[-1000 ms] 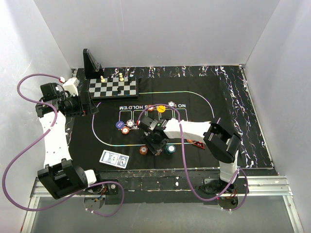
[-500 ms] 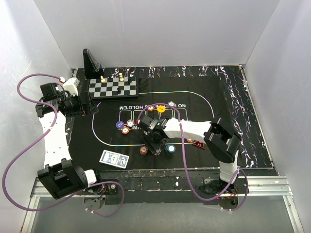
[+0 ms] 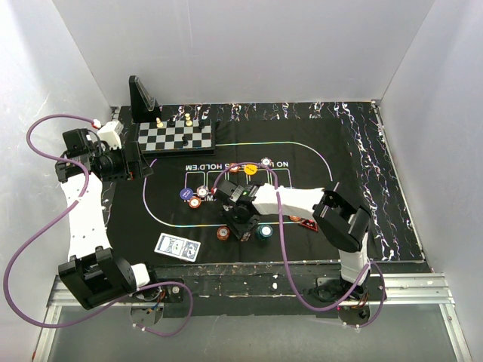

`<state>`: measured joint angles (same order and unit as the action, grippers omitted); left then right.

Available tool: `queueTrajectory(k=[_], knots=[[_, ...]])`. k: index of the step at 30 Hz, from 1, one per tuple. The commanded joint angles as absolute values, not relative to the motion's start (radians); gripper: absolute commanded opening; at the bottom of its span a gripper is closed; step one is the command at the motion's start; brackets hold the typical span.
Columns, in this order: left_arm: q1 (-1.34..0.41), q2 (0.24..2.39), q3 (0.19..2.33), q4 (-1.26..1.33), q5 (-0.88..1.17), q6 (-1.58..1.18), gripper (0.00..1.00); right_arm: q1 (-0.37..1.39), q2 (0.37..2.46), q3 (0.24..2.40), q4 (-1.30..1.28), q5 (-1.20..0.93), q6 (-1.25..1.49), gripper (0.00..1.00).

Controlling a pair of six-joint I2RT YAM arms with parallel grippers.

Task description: Distribute texas hold em gaming equipment

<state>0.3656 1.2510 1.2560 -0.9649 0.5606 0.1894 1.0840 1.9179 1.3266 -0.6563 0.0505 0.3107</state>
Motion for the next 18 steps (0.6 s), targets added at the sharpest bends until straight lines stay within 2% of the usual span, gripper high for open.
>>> queueTrajectory(k=[1,6,10,15,18], knots=[[0.373,1.215,1.258,-0.957,0.558,0.193,1.0,1.085,1.91,1.368,-0.675,0.061,0.31,0.47],[0.373,1.218,1.258,-0.956,0.563,0.192,1.0,1.085,1.881,1.393,-0.704,0.081,0.305,0.31],[0.373,1.22,1.258,-0.957,0.569,0.189,1.0,1.078,1.842,1.414,-0.724,0.101,0.301,0.22],[0.373,1.215,1.256,-0.962,0.563,0.196,1.0,1.02,1.78,1.419,-0.727,0.115,0.308,0.2],[0.373,1.216,1.266,-0.968,0.569,0.201,1.0,0.927,1.746,1.419,-0.733,0.136,0.327,0.2]])
